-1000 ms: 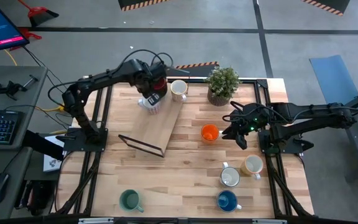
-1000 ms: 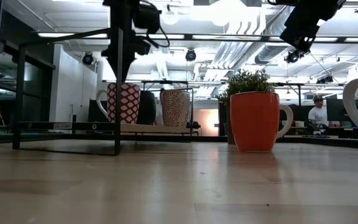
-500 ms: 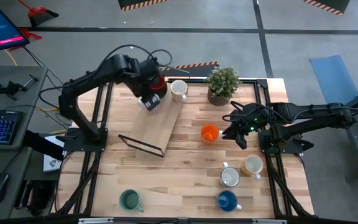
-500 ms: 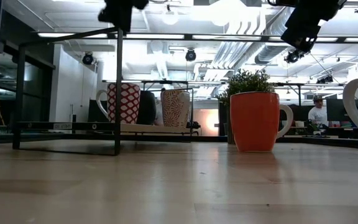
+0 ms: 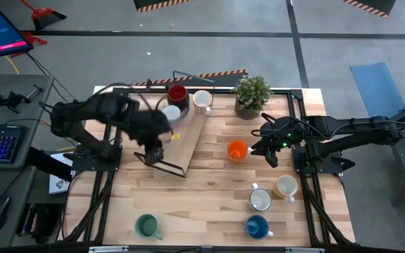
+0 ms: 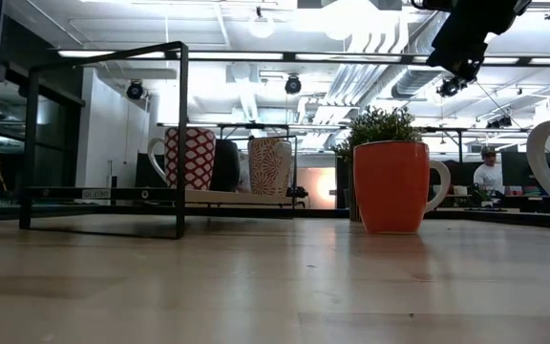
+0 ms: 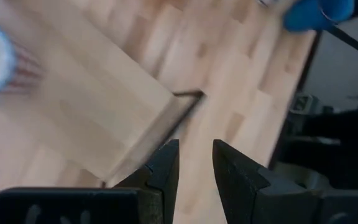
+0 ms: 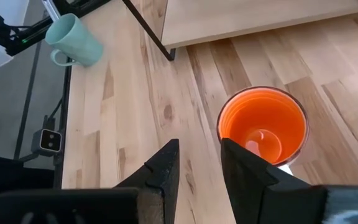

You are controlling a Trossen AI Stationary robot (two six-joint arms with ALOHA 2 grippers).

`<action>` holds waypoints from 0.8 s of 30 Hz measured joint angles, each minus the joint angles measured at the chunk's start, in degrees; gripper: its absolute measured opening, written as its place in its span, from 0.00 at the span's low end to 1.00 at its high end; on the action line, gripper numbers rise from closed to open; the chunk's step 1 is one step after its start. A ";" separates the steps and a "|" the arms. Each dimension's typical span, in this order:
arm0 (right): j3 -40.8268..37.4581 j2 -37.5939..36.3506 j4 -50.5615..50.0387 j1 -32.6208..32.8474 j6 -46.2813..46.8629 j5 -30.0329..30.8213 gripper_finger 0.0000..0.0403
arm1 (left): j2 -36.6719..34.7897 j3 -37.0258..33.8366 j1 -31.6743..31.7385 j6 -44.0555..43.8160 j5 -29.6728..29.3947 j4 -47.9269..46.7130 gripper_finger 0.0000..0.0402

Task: Place coffee mugs
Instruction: Put the orange cup on the shelf

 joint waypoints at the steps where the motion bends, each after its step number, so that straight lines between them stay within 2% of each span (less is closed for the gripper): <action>1: 0.00 0.00 0.34 0.00 0.04 0.00 0.24 | 0.06 -0.04 -1.74 -1.18 -0.06 0.02 0.22; 5: 0.00 0.93 2.38 0.01 -0.93 0.15 0.24 | 0.52 -0.02 -8.31 -5.41 -1.12 2.07 0.22; 8: 0.02 3.80 4.10 0.01 -2.82 2.63 0.24 | 0.95 -0.11 -12.88 -6.68 -2.55 4.59 0.22; 14: 0.04 12.89 4.17 -3.19 -3.15 4.84 0.24 | 0.97 -2.51 -21.47 -6.48 -11.04 5.73 0.22; 18: 0.79 17.85 4.79 -6.30 -1.75 7.49 0.24 | 1.00 -3.52 -25.08 -12.08 -15.33 5.79 0.22; 21: 3.33 19.82 3.91 -7.97 -3.50 10.80 0.24 | 0.98 -4.31 -27.05 -14.72 -17.85 5.92 0.22; 24: 6.20 20.98 2.60 -8.91 -6.13 11.26 0.24 | 0.96 -5.29 -29.04 -17.43 -20.90 5.75 0.22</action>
